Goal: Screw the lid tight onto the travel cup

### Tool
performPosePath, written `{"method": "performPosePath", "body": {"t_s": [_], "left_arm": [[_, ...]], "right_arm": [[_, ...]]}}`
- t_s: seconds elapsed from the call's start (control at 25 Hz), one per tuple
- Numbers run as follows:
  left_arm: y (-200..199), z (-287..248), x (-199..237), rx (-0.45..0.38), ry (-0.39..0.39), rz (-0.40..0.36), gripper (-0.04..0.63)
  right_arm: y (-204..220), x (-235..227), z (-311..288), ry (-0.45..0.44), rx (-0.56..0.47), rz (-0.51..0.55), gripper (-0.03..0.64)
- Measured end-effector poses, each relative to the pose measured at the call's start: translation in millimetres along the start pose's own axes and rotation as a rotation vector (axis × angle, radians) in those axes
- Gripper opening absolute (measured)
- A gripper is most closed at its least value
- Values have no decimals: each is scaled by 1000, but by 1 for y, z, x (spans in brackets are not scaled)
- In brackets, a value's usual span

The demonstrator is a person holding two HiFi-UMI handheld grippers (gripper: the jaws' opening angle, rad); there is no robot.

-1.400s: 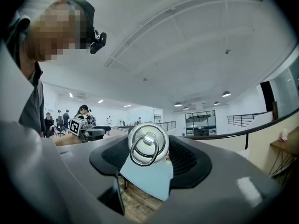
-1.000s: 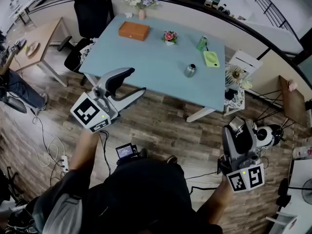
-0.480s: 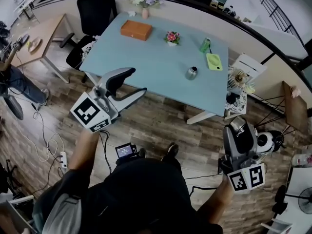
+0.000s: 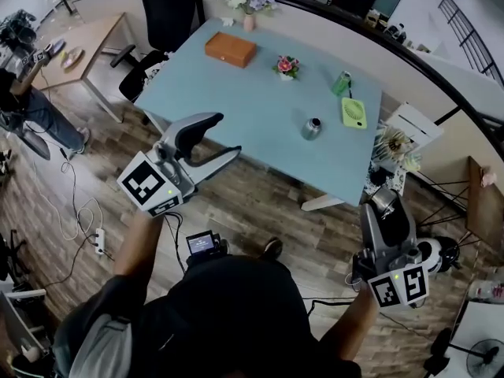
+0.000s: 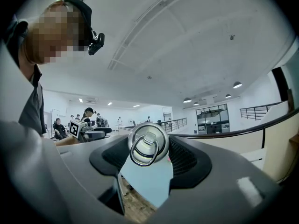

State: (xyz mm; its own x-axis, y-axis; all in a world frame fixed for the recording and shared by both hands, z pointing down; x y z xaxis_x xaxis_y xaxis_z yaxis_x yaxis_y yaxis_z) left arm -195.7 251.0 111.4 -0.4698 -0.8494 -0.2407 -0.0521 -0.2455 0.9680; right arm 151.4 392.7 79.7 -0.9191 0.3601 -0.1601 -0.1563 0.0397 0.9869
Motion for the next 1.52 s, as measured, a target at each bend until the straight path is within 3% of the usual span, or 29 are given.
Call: {"method": "performPosePath", "body": {"t_s": [0.76,0.92,1.36,1.52], "left_arm": [[-13,-61,-40,27,-167,-5,313],[-12,-76,-50,103,-184,16,313],[-8,-107,-51,124,-152,19,313],[-3,-119,-34,78,-121,7,313]], "right_arm": [[-7,-107,-23,-188,18,-41,264],[-7,-126,-25,-207,23,-51,264],[-3,-151,-25,-191,20,-76,264],[-1,-153,-27,-151,18,-74,264]]}}
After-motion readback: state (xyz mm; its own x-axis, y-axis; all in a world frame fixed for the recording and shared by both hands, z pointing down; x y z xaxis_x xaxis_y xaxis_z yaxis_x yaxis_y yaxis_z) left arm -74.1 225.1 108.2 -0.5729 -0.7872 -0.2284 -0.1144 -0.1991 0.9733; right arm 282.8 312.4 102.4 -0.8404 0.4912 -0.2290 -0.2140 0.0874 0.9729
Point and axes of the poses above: the fingertips, and each gripper's own axes: z backward along the fingers, x to its left, y out of its underside, the point moved 7 cm from there along z, backward along the fingers, and after that the axes turned 5 degrees about -z, right-handed, at the moved point
